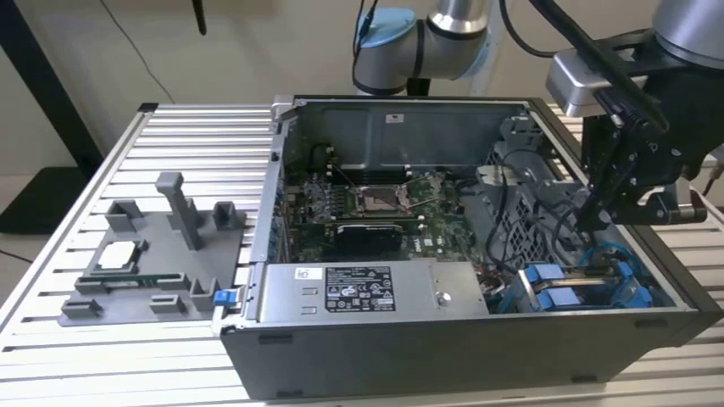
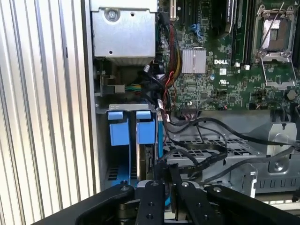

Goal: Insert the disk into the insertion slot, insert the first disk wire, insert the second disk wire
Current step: 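Insert the second disk wire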

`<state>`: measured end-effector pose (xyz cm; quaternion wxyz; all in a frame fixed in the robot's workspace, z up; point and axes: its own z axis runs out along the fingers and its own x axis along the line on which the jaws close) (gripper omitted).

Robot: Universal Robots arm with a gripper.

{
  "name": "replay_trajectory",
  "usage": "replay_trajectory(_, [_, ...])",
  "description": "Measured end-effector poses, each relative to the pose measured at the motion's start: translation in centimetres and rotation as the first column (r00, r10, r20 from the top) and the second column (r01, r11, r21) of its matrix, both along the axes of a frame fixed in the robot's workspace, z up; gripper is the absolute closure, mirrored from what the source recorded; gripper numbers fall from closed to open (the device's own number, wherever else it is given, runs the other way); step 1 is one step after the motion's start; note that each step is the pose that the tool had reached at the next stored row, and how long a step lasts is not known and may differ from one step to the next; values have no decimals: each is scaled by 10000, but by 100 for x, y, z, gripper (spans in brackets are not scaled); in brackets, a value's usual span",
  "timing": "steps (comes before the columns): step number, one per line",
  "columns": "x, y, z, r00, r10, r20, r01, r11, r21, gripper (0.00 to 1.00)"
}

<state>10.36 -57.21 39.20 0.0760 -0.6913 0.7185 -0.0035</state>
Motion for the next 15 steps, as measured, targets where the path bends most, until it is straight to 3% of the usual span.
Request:
replay_trajectory(8, [-1, -50, -47, 10000, -1, 1, 1, 10000, 1, 100])
replay_trajectory(15, [0, -51, -51, 10000, -1, 1, 1, 10000, 7, 100])
